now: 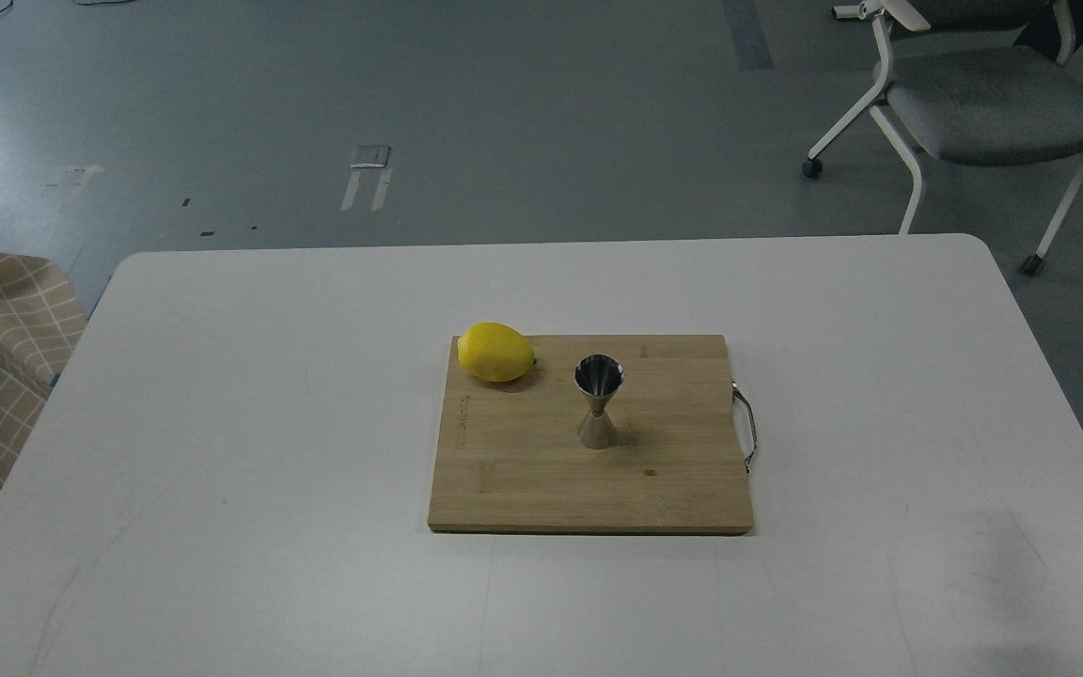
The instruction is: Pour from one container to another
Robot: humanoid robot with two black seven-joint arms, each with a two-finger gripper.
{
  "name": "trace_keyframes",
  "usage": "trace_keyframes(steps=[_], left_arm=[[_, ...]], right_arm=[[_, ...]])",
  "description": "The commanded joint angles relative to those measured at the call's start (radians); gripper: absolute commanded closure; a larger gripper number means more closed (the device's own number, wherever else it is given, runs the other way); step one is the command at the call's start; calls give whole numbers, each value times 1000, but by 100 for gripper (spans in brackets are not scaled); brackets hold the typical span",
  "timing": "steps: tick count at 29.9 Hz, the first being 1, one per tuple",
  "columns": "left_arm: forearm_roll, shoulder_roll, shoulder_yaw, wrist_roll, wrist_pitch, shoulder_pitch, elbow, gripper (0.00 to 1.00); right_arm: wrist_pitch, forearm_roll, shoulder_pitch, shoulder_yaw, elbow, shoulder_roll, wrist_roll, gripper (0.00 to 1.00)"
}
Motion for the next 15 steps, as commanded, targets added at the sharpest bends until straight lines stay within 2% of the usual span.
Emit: trace_keyframes(steps=[1,15], left_arm=[[0,0,0,0,0,0,0,2],[0,0,0,0,0,0,0,2]], right_arm=[[-2,-2,-15,8,0,-20,0,0],[-14,-8,-69,29,-3,-99,-8,0]])
